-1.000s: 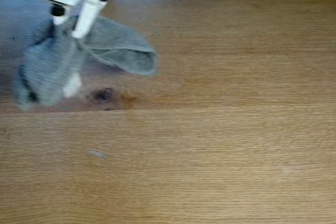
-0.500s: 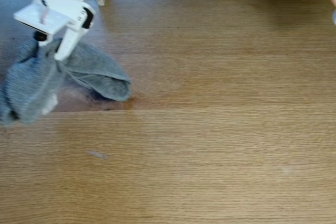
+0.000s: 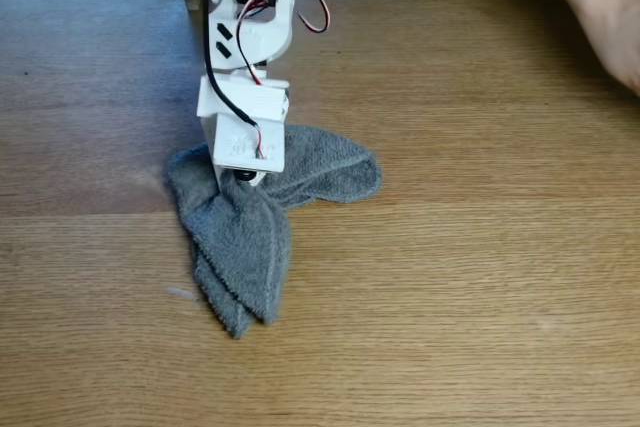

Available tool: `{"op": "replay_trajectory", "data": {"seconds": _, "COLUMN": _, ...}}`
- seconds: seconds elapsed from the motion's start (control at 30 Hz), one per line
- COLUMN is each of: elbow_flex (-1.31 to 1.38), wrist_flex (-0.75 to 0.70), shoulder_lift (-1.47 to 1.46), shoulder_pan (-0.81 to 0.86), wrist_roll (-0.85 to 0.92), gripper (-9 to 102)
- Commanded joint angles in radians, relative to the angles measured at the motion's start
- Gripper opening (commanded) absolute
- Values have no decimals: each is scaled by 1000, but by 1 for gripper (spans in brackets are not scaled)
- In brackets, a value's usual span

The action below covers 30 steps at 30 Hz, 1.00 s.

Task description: Clean the area in front of the robot

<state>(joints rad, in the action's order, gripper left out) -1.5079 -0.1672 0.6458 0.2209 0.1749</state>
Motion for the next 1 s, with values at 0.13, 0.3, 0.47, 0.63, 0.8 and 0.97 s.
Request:
{"op": "replay_trajectory", "data": {"seconds": 0.13, "elbow_flex": 212, "wrist_flex": 359, "shoulder_lift": -227, "shoulder_pan": -83, "wrist_roll": 133, "gripper": 0}}
{"op": "replay_trajectory", "data": {"seconds": 0.3, "elbow_flex": 405, "wrist_flex": 144, "shoulder_lift": -268, "shoulder_pan": 18, "wrist_roll": 149, "gripper": 0}}
{"op": "replay_trajectory", "data": {"seconds": 0.47, "elbow_flex": 485, "wrist_flex": -186, "shoulder_lift": -238, "shoulder_pan": 209, "wrist_roll": 104, "gripper": 0}}
{"op": "replay_trajectory", "data": {"seconds": 0.63, "elbow_flex": 485, "wrist_flex": -538, "shoulder_lift": -124, "shoulder_pan": 291, "wrist_roll": 49, "gripper": 0}}
{"op": "replay_trajectory", "data": {"seconds": 0.8, "elbow_flex": 483, "wrist_flex": -836, "shoulder_lift": 6, "shoulder_pan": 213, "wrist_roll": 34, "gripper": 0}}
{"op": "replay_trajectory", "data": {"seconds": 0.97, "elbow_flex": 482, "wrist_flex": -1031, "shoulder_lift": 97, "shoulder_pan": 49, "wrist_roll": 11, "gripper": 0}}
